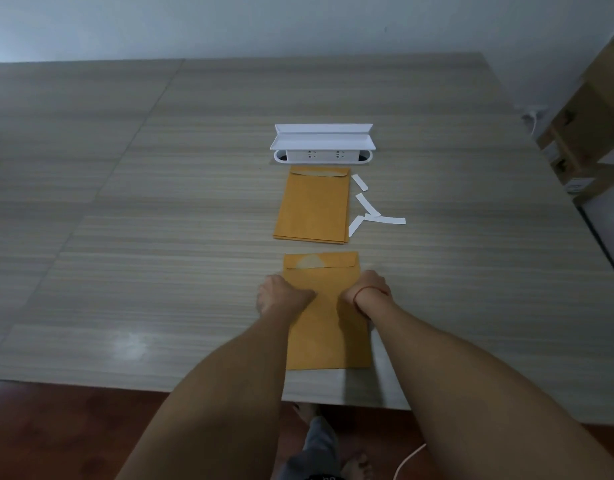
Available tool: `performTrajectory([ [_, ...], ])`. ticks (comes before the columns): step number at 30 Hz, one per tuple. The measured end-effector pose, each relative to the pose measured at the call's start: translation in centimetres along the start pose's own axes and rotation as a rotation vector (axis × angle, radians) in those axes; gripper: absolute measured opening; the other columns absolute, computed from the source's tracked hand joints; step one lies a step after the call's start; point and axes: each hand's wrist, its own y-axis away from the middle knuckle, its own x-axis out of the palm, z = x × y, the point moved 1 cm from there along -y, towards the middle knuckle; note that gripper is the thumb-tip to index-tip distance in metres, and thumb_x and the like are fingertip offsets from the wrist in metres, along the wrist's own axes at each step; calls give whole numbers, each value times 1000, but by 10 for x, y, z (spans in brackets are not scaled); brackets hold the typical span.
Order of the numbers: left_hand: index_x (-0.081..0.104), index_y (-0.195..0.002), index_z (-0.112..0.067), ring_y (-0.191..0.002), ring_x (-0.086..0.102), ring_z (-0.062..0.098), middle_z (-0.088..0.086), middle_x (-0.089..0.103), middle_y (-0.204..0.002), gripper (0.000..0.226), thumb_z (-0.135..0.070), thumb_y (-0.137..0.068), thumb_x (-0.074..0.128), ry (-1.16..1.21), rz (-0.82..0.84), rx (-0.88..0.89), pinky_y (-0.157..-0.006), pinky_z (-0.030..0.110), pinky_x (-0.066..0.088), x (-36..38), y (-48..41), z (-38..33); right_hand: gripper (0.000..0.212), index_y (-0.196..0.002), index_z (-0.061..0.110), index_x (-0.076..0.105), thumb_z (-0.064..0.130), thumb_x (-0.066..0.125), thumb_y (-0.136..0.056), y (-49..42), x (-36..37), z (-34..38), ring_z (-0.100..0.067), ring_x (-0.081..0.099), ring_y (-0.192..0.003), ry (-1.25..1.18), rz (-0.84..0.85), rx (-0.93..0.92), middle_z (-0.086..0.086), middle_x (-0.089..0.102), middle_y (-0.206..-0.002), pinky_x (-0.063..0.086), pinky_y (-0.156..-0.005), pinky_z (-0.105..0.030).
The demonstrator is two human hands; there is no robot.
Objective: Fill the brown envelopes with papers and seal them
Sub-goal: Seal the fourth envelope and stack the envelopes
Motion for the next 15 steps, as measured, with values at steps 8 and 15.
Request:
performTrajectory([
  [8, 49, -117, -8, -113, 57, 31, 14, 60, -119, 76, -42, -61, 86, 300, 30, -56, -93, 43, 52, -2, 4, 1, 73, -134, 3, 44, 28, 81, -76, 0, -4, 6, -34, 53, -124, -316, 160, 105, -17, 53, -136, 48, -98, -42],
  [15, 44, -129, -11, -119, 52, 33, 12, 55, -126, 76, -53, -73, 73, 295, -61, 124, -90, 43, 47, -44, -18, -35, 66, -134, 4, 45, 27, 77, -80, -15, -31, 50, -34, 54, -124, -458, 33, -9, -15, 53, -137, 49, -97, -41],
])
